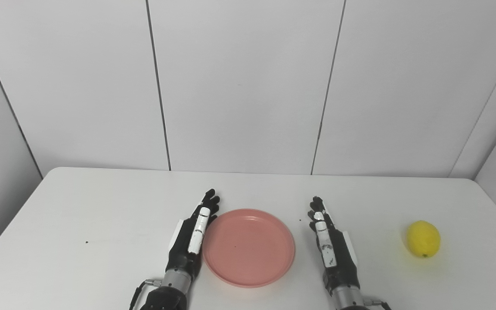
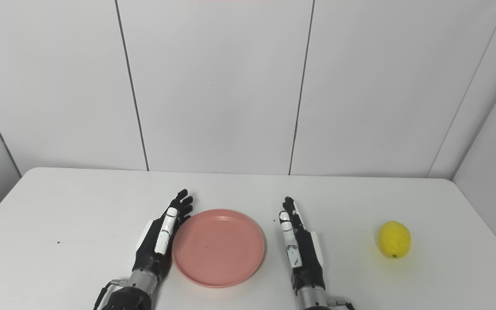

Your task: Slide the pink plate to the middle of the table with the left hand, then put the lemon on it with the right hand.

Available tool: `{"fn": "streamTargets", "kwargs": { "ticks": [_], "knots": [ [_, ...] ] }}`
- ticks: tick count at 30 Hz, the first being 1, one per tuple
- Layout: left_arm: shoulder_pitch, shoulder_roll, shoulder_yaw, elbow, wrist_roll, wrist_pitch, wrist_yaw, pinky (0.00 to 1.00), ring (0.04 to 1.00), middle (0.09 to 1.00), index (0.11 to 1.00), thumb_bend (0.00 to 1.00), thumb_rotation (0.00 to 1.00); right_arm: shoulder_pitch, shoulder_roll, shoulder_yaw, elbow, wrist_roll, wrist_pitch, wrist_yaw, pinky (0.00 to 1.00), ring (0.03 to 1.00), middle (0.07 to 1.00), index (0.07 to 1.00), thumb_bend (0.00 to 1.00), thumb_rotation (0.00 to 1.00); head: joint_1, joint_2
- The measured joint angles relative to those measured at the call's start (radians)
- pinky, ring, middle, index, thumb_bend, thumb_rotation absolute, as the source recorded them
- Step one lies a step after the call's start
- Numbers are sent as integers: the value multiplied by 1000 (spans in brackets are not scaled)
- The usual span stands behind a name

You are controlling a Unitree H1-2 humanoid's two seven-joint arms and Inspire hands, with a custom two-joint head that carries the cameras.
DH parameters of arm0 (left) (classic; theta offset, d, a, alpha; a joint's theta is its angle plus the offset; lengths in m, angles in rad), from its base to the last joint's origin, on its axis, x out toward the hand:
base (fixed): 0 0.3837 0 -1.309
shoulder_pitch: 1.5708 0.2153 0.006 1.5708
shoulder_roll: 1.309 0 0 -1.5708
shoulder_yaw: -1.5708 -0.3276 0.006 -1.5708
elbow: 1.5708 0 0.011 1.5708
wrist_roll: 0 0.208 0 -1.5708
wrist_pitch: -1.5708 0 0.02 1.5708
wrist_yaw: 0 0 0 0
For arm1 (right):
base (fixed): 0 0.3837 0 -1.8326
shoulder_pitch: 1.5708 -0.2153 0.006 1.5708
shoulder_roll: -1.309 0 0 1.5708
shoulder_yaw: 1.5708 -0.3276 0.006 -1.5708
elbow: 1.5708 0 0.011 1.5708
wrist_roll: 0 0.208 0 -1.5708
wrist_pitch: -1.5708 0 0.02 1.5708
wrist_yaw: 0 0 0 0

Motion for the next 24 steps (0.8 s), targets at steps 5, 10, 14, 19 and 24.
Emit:
{"fn": "streamTargets", "kwargs": {
  "ticks": [5, 10, 14, 19, 24],
  "knots": [
    [4, 0, -5, -1, 0, -4, -13, 977, 966, 962, 964, 564, 1000, 0, 0, 3, 0, 0, 0, 0, 982, 963, 963, 962, 706, 1000, -5, 2],
    [9, 0, -12, -2, 0, -10, -18, 956, 957, 956, 962, 578, 1000, 0, 0, 7, 0, 0, 0, 0, 999, 968, 967, 965, 709, 1000, -9, 6],
    [14, 0, -17, -7, -2, -12, -25, 952, 961, 960, 967, 577, 1000, 1, 1, 10, -15, -2, 7, 0, 996, 968, 969, 966, 715, 1000, -11, 9],
    [18, -1, -18, -6, -14, -24, -45, 964, 967, 964, 967, 584, 1000, 1, 1, 12, -17, -3, 12, 0, 992, 968, 966, 967, 705, 1000, -14, 9],
    [18, -3, -24, -1, -27, -28, -69, 975, 969, 963, 965, 590, 1000, 1, 1, 13, -17, -3, 13, 0, 994, 972, 971, 967, 702, 1000, -17, 9]
  ]
}}
